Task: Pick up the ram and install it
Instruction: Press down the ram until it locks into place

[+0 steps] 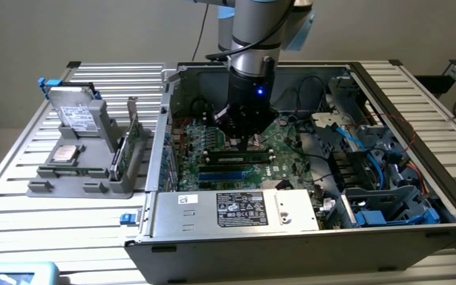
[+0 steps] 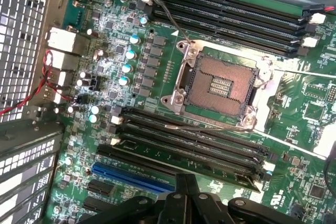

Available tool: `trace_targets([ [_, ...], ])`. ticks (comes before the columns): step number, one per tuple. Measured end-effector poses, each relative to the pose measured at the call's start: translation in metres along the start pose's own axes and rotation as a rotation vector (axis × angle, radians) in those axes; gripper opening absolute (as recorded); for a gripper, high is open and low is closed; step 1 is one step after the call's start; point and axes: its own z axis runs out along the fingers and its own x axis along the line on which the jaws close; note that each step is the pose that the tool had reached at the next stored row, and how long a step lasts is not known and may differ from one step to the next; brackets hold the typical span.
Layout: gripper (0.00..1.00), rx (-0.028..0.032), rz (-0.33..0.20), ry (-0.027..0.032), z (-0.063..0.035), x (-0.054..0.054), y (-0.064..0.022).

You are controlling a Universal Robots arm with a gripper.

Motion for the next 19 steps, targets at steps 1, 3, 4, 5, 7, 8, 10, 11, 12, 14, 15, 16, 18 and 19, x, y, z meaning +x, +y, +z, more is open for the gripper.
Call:
trace_targets([
  [1,0.11,-0.0006,0.011,0.0002,0.0,0.0,0.0],
  [3,0.11,-0.0017,0.032,0.0006,-0.0001,0.0,0.0],
  [4,0.11,-0.0024,0.042,0.0009,0.0,0.0,0.0],
  [5,0.11,-0.003,0.054,0.0015,-0.0001,0.0,0.0],
  [7,0.11,-0.0044,0.076,0.0026,-0.0001,0.0,0.0],
  [8,0.11,-0.0048,0.084,0.0029,-0.0001,0.0,0.0],
  [10,0.11,-0.0056,0.098,0.0029,-0.0001,0.0,0.0],
  [11,0.11,-0.0059,0.104,0.0027,-0.0001,0.0,0.0],
  [12,0.11,-0.0063,0.111,0.0021,-0.0001,0.0,0.0],
  [14,0.11,-0.0064,0.122,0.0002,-0.0002,-0.0001,-0.0001],
  [15,0.11,-0.0063,0.127,-0.0009,-0.0003,0.0,-0.0001],
  [16,0.11,-0.0064,0.131,-0.0022,-0.0003,0.0,0.0],
  [18,0.11,-0.0064,0.136,-0.0031,-0.0002,0.0,0.0],
  [19,0.11,-0.0064,0.136,-0.0031,-0.0003,0.0,-0.0001],
])
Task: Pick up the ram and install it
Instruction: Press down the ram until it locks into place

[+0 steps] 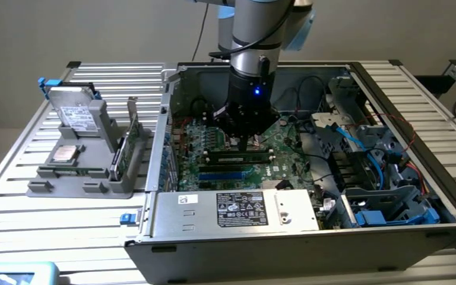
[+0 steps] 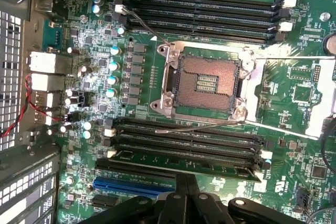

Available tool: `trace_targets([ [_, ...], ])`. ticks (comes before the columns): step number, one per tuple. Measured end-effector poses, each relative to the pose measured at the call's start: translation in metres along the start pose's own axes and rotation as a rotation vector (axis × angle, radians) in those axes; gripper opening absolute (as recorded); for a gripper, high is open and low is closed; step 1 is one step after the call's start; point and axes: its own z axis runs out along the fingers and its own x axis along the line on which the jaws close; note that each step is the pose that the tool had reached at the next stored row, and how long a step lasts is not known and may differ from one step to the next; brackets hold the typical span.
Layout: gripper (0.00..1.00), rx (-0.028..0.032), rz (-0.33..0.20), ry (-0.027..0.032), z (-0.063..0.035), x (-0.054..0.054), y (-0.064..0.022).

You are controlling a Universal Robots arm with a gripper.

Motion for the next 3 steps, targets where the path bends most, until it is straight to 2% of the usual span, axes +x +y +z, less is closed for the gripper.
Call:
trace_targets([
  [3,0.11,0.0,0.0,0.0,0.0,0.0,0.0],
])
